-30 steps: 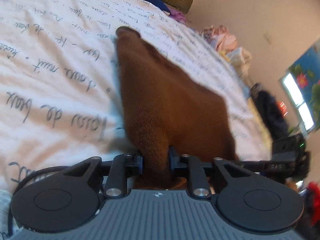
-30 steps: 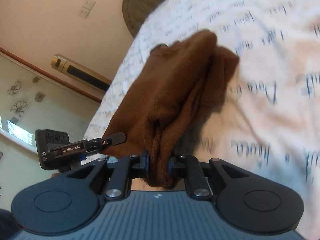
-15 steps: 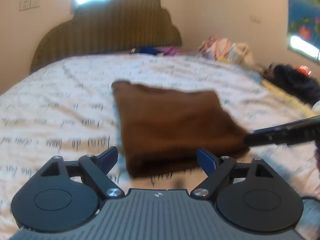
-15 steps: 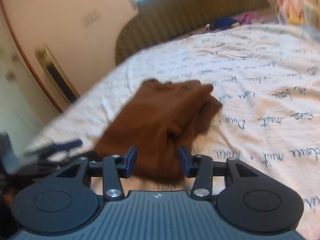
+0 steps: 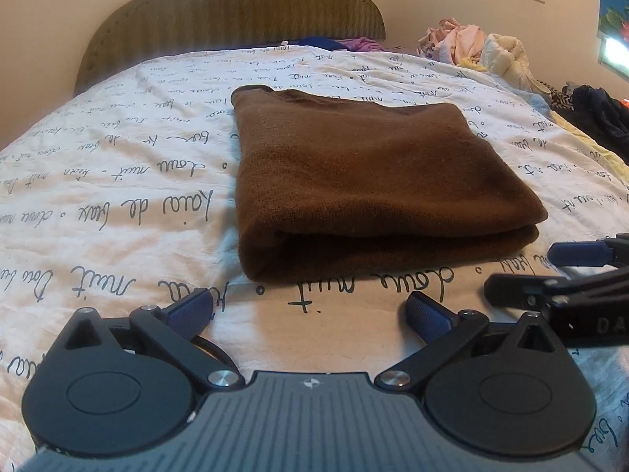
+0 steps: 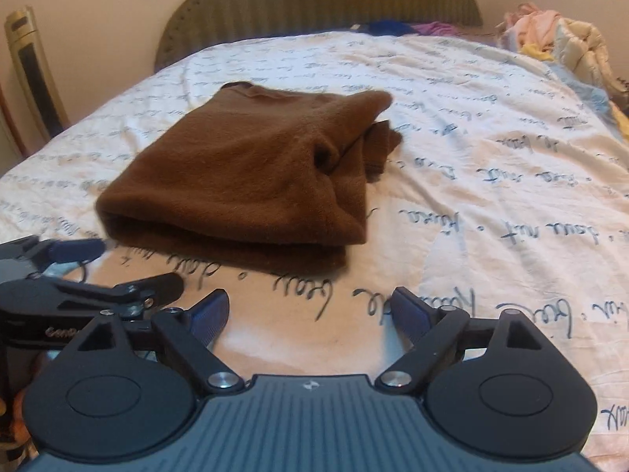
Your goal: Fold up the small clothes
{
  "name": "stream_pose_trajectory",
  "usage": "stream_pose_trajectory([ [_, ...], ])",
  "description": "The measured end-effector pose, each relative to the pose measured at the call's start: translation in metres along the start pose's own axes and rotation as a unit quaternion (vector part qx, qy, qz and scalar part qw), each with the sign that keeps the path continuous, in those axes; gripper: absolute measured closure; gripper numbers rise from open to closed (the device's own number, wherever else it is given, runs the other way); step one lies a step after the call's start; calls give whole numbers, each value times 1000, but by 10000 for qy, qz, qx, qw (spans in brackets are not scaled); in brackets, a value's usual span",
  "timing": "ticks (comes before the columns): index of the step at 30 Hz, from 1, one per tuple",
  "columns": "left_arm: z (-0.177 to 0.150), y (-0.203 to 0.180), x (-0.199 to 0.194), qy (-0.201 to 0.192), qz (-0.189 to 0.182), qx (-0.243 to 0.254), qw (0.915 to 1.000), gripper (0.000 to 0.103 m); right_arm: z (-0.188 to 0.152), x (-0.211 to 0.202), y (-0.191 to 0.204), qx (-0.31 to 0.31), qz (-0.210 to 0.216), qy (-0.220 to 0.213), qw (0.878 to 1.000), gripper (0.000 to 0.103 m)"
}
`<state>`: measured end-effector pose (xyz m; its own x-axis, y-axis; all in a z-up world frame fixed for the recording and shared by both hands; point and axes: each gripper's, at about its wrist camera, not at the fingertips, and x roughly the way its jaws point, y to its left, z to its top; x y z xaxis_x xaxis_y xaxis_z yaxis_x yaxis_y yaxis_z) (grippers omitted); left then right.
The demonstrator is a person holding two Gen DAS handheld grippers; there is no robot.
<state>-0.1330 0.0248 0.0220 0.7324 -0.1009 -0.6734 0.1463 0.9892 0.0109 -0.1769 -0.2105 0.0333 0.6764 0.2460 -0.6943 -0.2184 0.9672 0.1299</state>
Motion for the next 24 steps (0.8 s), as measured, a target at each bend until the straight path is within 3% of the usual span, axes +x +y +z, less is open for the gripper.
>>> stream_pose_trajectory([
  [4,0,0,-3,-5,7,-36,10000,0,-4,8,-8,231,-290,-84,9993,0],
  [12,-1,-1,-5,-15,75,-47,10000,0,1,-3,-3,206,-283,403,9986,0],
  [24,-3,2,-6,-15,147,-111,9998,0,-1,-2,2,99,-518,190,9984,0],
])
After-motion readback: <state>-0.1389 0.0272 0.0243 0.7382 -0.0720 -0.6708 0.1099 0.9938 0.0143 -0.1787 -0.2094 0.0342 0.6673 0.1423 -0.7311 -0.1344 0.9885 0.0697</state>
